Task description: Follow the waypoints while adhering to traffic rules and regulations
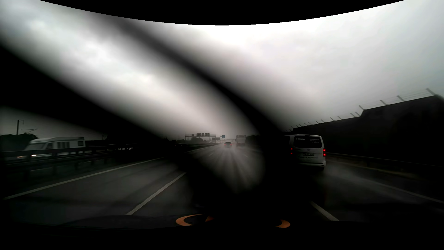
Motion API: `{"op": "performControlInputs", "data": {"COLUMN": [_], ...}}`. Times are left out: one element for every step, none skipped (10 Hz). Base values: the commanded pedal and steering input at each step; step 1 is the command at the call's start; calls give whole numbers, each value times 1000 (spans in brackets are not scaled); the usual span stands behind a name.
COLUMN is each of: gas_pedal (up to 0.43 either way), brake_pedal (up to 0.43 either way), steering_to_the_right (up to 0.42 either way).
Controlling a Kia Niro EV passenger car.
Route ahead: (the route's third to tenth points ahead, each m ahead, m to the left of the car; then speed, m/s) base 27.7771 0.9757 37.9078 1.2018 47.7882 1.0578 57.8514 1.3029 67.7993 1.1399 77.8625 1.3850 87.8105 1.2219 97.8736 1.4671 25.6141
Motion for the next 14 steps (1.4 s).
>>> {"op": "performControlInputs", "data": {"gas_pedal": [240,240,240,240,248,248,260,260,260,260,260,260,260,260], "brake_pedal": [0,0,0,0,0,0,0,0,0,0,0,0,0,0], "steering_to_the_right": [-1,-1,-1,-1,-2,-1,-1,-2,-2,-3,-4,-5,-5,-5]}}
